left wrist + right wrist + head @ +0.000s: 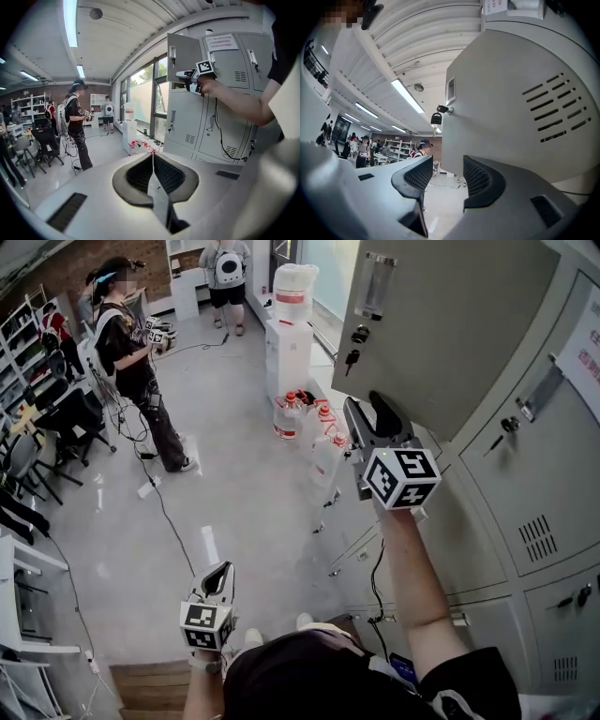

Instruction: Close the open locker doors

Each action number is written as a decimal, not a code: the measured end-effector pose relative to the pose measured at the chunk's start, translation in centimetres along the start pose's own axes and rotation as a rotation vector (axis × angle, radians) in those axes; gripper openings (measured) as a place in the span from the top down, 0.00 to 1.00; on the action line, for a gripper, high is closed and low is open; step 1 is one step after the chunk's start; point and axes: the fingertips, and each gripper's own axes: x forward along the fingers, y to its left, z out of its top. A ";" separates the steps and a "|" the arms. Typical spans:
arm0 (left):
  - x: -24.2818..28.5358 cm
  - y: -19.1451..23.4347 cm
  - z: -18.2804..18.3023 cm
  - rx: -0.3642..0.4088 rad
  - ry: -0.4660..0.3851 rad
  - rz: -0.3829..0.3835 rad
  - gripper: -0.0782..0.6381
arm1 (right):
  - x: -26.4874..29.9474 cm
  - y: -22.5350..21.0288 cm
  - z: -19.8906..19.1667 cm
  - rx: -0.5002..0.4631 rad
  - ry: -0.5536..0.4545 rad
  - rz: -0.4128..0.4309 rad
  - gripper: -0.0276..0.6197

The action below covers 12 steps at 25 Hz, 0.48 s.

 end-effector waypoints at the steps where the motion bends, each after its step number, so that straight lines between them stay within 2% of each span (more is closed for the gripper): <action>1: 0.1 -0.3 0.0 -0.004 0.001 0.006 0.86 | 0.1 -0.6 -0.1 0.005 0.001 -0.005 0.63; 12: 1.1 -1.9 0.2 -0.031 0.002 0.082 0.86 | 1.2 -5.8 0.0 0.070 -0.017 -0.034 0.61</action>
